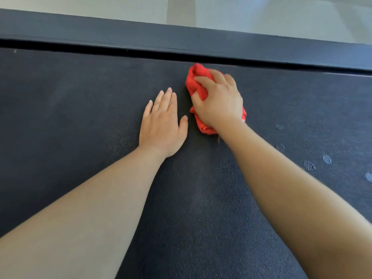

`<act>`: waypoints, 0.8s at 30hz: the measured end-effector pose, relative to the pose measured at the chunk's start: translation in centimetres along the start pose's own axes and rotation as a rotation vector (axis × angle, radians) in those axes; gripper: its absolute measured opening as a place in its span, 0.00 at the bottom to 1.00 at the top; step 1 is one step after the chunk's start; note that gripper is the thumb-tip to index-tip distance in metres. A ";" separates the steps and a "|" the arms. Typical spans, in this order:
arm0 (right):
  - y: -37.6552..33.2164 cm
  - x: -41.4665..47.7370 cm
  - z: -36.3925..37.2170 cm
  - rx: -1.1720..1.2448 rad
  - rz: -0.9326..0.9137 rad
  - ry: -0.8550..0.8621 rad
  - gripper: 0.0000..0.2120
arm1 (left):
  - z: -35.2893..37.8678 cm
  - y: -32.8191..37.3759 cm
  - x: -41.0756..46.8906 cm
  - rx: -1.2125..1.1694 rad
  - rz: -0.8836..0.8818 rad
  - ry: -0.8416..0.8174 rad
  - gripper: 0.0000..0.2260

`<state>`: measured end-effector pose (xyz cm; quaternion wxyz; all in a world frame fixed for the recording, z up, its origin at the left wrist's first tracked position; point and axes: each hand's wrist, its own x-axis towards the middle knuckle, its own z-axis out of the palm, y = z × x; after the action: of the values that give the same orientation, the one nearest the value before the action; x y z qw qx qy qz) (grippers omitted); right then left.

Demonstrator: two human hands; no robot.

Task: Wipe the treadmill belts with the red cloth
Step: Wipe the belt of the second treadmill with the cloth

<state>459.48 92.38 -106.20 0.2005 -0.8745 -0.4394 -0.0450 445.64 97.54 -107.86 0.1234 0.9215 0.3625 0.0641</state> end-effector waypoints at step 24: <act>5.3 -14.5 -5.8 -0.079 0.366 0.103 0.17 | 0.2 2.0 -5.4 0.036 0.165 -0.084 0.26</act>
<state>455.43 76.40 -106.20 0.1933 -0.9435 -0.2599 -0.0697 443.03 92.42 -107.72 0.1160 0.9523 0.2808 0.0289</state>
